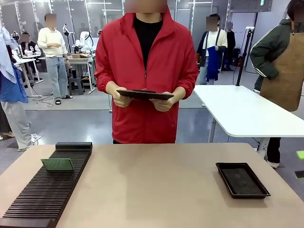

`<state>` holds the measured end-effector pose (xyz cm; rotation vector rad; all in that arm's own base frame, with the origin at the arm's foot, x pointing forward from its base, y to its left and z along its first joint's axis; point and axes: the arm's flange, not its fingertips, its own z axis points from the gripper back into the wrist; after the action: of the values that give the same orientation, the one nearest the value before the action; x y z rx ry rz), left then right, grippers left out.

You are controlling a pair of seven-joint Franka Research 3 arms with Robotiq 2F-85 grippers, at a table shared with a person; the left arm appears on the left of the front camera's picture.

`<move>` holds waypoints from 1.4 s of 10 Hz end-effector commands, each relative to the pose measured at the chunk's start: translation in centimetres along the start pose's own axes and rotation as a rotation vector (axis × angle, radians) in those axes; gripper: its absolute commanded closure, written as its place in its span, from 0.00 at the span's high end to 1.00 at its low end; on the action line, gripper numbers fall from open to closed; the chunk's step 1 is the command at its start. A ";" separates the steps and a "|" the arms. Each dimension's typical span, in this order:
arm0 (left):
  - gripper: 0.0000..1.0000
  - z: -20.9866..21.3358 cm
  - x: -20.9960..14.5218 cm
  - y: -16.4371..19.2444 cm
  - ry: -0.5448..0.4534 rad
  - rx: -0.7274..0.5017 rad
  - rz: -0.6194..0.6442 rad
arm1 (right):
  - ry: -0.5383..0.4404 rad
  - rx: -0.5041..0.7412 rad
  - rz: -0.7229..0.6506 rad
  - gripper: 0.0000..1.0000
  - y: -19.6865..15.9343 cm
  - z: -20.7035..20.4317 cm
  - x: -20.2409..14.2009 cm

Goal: Inspect the PCB.
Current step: Pick up the Blank PCB and present it to the human.

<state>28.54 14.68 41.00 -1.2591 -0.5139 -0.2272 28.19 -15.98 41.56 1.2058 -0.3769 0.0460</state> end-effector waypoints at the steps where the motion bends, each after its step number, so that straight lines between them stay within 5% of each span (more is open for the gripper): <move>1: 1.00 0.3 -2.1 1.9 -0.047 -0.040 -0.081 | -0.041 0.084 -0.030 1.00 -1.1 -0.5 -2.9; 6: 1.00 1.9 -2.3 4.1 -0.154 -0.012 -0.085 | -0.014 0.078 -0.043 1.00 -0.1 -0.3 -4.1; 14: 1.00 2.7 -3.3 4.5 -0.123 -0.014 -0.048 | -0.014 0.092 -0.071 1.00 -1.3 2.0 -2.8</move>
<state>27.22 18.10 36.17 -1.2656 -0.6522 -0.1840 25.31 -17.78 40.06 1.2994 -0.3320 -0.0189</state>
